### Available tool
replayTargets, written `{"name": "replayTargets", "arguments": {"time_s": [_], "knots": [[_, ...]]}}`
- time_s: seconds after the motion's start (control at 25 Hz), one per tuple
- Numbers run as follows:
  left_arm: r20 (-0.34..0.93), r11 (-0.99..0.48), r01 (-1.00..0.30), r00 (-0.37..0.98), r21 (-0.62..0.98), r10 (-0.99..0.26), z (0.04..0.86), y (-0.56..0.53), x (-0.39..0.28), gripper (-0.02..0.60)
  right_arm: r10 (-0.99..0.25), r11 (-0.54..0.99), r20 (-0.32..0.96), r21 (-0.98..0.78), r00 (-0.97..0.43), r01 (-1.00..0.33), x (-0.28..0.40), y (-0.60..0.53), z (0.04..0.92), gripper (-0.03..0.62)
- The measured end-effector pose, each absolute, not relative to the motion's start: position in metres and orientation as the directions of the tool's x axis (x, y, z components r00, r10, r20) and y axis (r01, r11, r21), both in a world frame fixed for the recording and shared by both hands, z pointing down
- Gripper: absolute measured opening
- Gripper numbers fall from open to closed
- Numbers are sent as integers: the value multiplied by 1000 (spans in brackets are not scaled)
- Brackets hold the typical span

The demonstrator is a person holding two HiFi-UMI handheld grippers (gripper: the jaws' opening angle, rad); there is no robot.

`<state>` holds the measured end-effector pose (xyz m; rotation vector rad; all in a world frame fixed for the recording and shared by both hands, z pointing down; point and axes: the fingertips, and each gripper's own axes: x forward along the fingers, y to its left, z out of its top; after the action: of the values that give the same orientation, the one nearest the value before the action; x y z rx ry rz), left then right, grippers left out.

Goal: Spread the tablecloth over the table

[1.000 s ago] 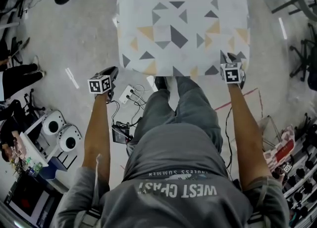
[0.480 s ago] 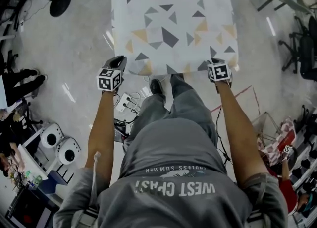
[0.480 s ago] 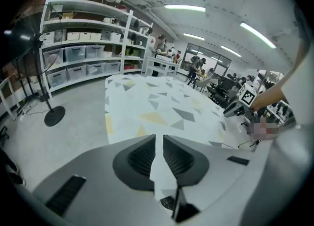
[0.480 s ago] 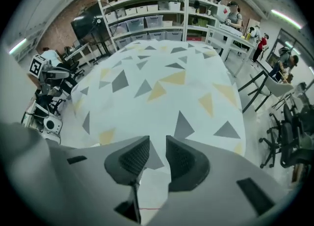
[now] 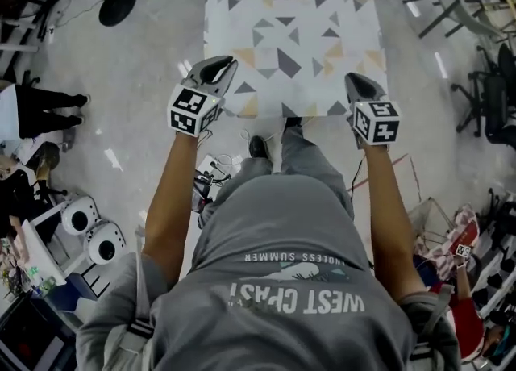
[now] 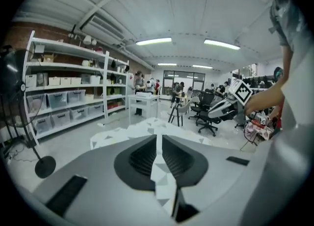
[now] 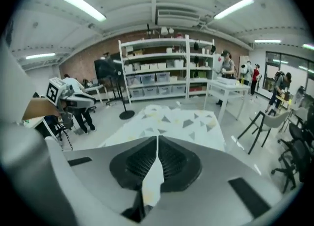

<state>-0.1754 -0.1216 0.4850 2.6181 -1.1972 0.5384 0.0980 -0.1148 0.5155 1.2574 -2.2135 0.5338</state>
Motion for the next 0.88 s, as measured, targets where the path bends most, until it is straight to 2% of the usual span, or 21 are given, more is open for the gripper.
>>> {"name": "replayTargets", "arguments": {"time_s": [0.24, 0.48, 0.6, 0.88], "knots": [[232, -680, -730, 651, -69, -723, 356, -117, -166, 14, -764, 567, 341, -50, -548, -822, 40, -109, 347, 11], [137, -693, -708, 679, -135, -721, 264, -97, -162, 5, -748, 656, 155, 28, -645, -754, -8, -80, 237, 11], [95, -707, -692, 702, -149, -706, 230, -84, -158, 5, -722, 690, 129, 62, -680, -721, -27, -66, 205, 9], [53, -734, -645, 742, -215, -668, 187, -52, -143, 5, -685, 729, 166, 151, -710, -668, -58, -40, 178, 8]]}}
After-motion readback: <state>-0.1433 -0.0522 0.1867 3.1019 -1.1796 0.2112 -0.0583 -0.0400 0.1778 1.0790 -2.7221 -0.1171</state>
